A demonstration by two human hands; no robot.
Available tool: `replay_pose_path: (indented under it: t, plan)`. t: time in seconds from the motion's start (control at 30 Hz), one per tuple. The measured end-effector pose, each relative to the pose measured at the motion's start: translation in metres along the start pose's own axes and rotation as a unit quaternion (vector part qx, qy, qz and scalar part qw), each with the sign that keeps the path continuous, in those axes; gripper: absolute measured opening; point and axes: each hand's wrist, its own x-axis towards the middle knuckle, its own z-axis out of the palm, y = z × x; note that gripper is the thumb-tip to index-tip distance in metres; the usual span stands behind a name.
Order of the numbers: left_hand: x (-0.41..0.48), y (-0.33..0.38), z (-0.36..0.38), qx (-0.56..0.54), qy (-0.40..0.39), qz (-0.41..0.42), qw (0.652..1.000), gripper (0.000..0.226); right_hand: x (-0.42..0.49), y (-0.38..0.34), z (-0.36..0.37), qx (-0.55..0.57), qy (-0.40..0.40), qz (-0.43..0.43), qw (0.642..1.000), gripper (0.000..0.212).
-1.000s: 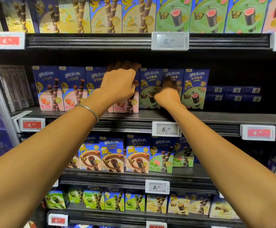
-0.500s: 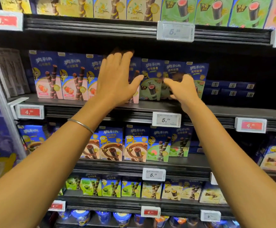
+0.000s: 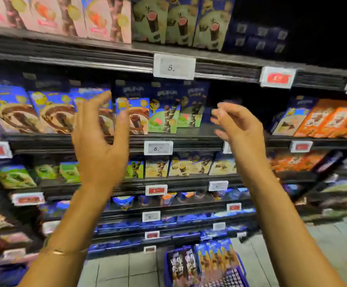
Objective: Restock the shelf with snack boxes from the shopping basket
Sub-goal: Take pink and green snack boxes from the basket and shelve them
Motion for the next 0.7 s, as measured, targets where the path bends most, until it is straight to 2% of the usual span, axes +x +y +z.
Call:
replay_pose_path:
  t: [0.1, 0.2, 0.33, 0.5, 0.63, 0.7]
  plan:
    - [-0.074, -0.009, 0.018, -0.035, -0.063, -0.098, 0.993, 0.045, -0.038, 0.064, -0.031, -0.024, -0.014, 0.095, 0.995, 0.021]
    - [-0.151, -0.017, 0.041, -0.074, -0.136, -0.199, 0.968, 0.047, -0.073, 0.128, -0.062, -0.04, -0.037, 0.173, 0.983, 0.004]
    - [-0.249, -0.022, 0.071, -0.087, -0.213, -0.337, 0.913, 0.034, -0.112, 0.206, -0.105, -0.079, -0.094, 0.266, 0.956, 0.013]
    - [-0.369, -0.029, 0.11, -0.042, -0.249, -0.45, 0.857, 0.019, -0.153, 0.297, -0.156, -0.091, -0.17, 0.336, 0.922, 0.019]
    - [-0.429, -0.029, 0.128, -0.01, -0.265, -0.509, 0.819, 0.035, -0.186, 0.361, -0.17, -0.131, -0.205, 0.399, 0.884, 0.021]
    - [-0.459, -0.038, 0.137, -0.002, -0.264, -0.532, 0.805, 0.029, -0.203, 0.396, -0.17, -0.152, -0.224, 0.402, 0.875, 0.013]
